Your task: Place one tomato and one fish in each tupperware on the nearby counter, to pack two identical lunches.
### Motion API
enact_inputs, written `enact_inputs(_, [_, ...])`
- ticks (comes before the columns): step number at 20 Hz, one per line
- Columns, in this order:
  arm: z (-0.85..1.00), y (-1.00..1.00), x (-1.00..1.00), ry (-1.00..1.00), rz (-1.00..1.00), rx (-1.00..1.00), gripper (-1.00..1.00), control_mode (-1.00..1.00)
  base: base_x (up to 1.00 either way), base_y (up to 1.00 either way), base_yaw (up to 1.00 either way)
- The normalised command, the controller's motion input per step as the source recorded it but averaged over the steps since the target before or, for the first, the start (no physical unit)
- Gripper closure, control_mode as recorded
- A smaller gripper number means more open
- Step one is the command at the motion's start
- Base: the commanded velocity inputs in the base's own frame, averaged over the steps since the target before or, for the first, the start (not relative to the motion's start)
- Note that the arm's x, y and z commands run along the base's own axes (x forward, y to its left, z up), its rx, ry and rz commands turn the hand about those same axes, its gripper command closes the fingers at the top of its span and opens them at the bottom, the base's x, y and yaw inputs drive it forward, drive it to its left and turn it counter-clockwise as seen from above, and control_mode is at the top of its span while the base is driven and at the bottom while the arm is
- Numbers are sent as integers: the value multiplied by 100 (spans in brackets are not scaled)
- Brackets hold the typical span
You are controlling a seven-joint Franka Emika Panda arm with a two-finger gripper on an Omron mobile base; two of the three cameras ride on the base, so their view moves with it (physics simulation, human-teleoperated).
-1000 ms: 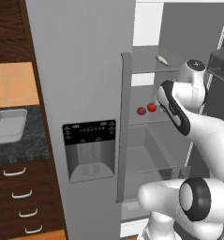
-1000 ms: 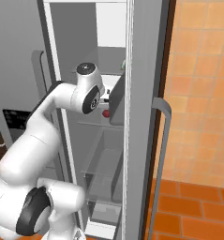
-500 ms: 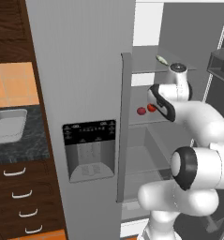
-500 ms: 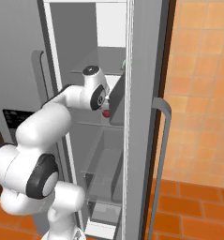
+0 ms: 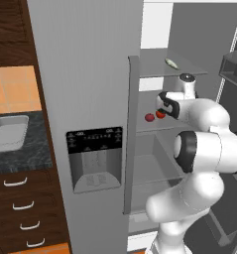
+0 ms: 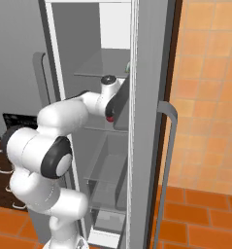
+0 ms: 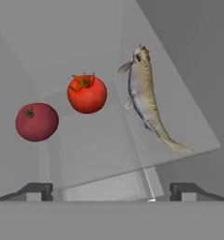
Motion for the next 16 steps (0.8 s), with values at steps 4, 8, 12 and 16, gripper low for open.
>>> enact_inputs(4, [-3,13,61,-1,0,8,-100,-100,0,0,0])
enact_inputs(8, [-20,16,48,0,0,1,-100,-100,0,0,0])
enact_inputs(12, [-46,-2,45,0,0,1,-100,-100,0,0,0])
enact_inputs(16, [-41,-7,56,0,0,6,-100,-100,0,0,0])
